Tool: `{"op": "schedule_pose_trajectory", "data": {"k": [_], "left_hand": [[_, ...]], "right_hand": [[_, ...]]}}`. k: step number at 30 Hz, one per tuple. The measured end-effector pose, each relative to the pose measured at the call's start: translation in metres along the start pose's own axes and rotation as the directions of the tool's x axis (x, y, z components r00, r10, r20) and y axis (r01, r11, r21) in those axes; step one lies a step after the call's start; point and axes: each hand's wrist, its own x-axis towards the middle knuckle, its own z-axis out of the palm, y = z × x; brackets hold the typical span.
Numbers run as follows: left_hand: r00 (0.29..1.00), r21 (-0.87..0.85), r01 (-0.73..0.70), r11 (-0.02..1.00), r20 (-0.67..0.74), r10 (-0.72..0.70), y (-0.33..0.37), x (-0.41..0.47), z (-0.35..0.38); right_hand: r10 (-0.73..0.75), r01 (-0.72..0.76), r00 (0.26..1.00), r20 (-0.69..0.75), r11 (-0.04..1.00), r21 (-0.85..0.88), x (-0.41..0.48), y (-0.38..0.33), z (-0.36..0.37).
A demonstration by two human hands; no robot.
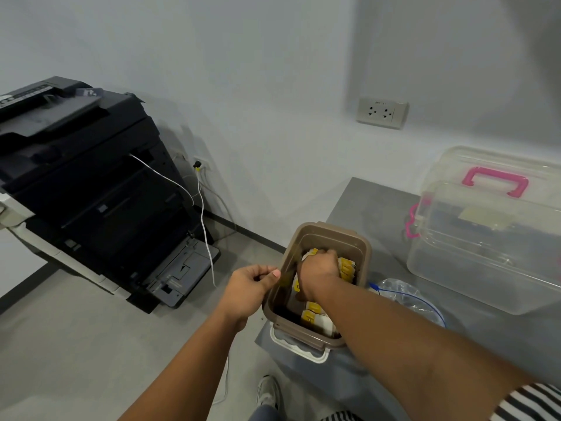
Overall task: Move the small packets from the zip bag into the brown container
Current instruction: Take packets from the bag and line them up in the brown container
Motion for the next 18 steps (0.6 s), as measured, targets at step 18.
{"op": "schedule_pose_trajectory", "data": {"k": [18], "left_hand": [[1.0, 0.032, 0.001, 0.999, -0.006, -0.001, 0.0042, -0.0028, 0.0008]], "right_hand": [[0.093, -0.092, 0.996, 0.002, 0.983, 0.161, 0.0084, 0.0056, 0.0051]]}}
